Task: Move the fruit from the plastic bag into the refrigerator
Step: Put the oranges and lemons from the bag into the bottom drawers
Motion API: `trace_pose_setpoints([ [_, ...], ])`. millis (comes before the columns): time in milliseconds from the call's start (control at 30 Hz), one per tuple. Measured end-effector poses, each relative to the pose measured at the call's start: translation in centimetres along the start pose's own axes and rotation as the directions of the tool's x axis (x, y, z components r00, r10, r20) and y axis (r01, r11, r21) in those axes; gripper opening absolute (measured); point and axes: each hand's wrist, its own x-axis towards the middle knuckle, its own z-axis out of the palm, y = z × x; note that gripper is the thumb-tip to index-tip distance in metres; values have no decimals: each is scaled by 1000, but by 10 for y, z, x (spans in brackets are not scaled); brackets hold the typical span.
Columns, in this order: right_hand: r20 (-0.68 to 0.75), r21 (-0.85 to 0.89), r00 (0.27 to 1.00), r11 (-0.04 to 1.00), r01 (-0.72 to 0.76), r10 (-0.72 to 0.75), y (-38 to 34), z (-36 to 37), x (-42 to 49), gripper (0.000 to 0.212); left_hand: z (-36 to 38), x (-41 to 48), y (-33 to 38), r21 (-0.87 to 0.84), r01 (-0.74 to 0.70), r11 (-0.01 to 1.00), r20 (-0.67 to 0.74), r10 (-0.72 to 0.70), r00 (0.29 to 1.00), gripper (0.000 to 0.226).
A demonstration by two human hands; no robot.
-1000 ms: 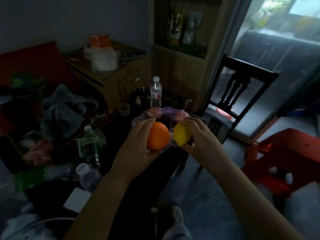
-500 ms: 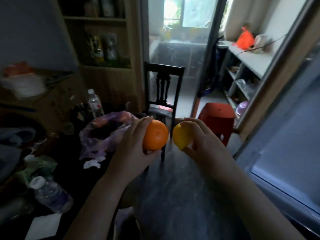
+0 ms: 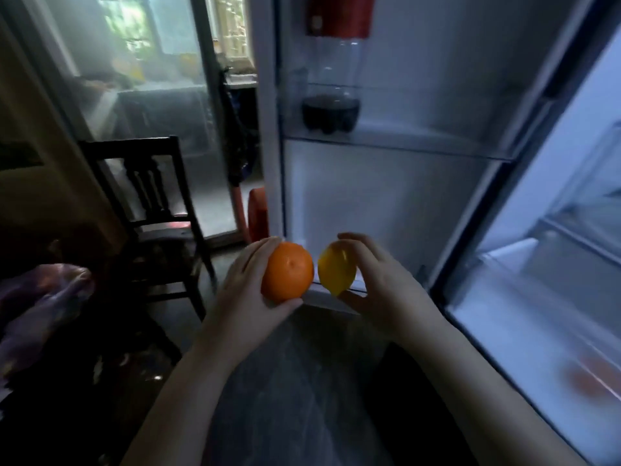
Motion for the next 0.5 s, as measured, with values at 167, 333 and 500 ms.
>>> trace_pose_setpoints([
  [167,-112,-56,986,990,-133,126,66,-58,-73,69,67,12,74,-106,-159,982,117,171,978,90],
  [333,-205,-54,951,967,-249,233,104,-102,-143,64,123,17,140,-229,-283,931,216,332,918,90],
  [500,-321,-85,881,915,-393,349,136,-139,-219,61,179,17,209,-339,-397,853,300,498,814,88],
])
